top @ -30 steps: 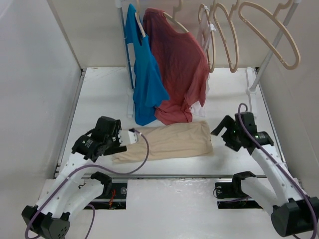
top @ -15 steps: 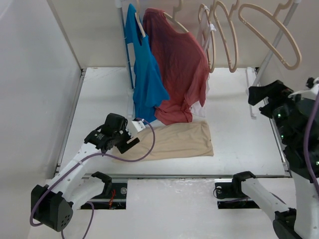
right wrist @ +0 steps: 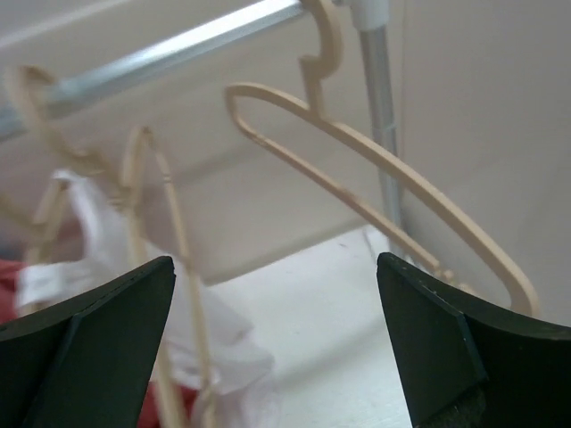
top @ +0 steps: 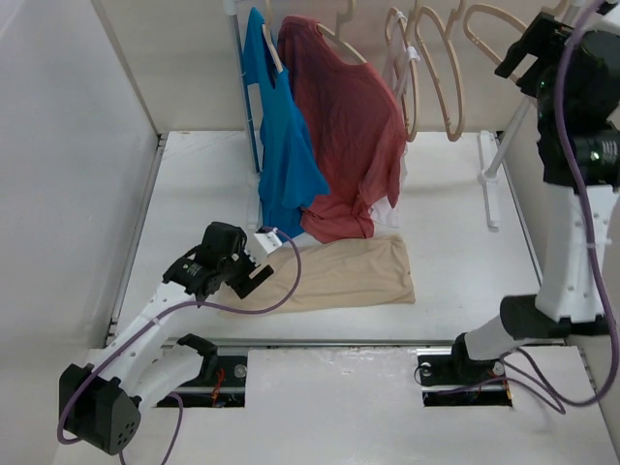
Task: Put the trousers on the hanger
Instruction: Pick up the hanger from the clothesline, then place the trousers on the hanger.
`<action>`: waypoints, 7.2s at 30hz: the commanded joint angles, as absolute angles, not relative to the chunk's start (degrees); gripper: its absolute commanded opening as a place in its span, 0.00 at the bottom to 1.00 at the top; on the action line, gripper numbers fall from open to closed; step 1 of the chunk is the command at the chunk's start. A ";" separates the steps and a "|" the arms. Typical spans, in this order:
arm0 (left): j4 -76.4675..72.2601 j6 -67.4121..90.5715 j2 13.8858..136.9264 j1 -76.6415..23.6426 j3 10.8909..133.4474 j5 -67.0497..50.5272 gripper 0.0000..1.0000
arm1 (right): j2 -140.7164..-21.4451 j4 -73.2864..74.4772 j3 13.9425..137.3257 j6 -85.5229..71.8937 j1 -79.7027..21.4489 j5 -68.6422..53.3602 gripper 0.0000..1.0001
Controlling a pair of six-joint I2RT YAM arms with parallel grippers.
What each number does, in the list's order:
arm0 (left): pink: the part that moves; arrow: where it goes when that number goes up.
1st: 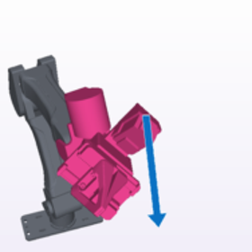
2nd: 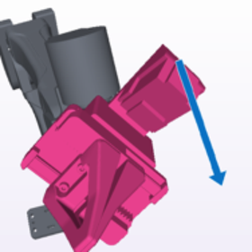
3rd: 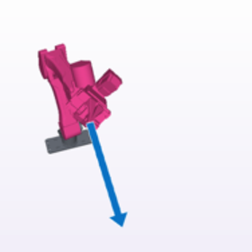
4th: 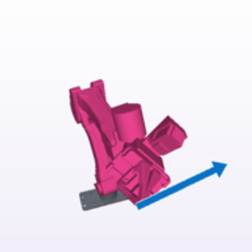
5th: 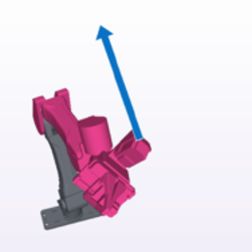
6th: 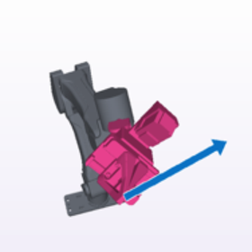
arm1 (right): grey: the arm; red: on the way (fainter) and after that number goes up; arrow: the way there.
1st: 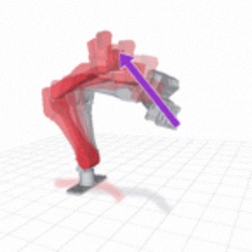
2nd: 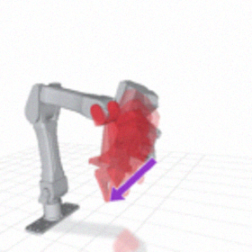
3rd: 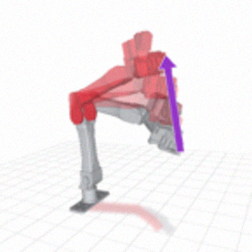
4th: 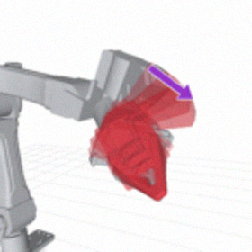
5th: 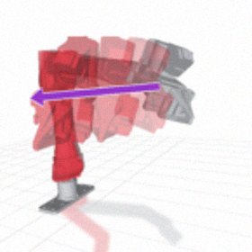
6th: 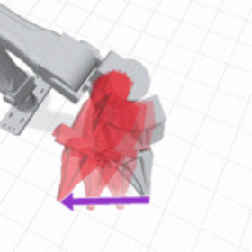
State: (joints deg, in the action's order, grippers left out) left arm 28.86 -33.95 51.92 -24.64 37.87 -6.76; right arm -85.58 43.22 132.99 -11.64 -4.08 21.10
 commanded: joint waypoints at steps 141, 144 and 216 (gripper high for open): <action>28.21 1.48 68.27 -23.73 60.12 -30.41 0.96 | -107.58 57.74 74.71 -72.33 -87.80 52.12 0.00; 28.74 -0.25 68.82 -23.73 60.12 -28.93 0.92 | -108.11 57.74 74.71 -72.33 -87.80 52.65 0.00; 29.00 11.60 68.99 -19.78 56.25 -23.12 0.00 | -101.31 16.44 72.33 -39.11 -47.99 -13.18 0.00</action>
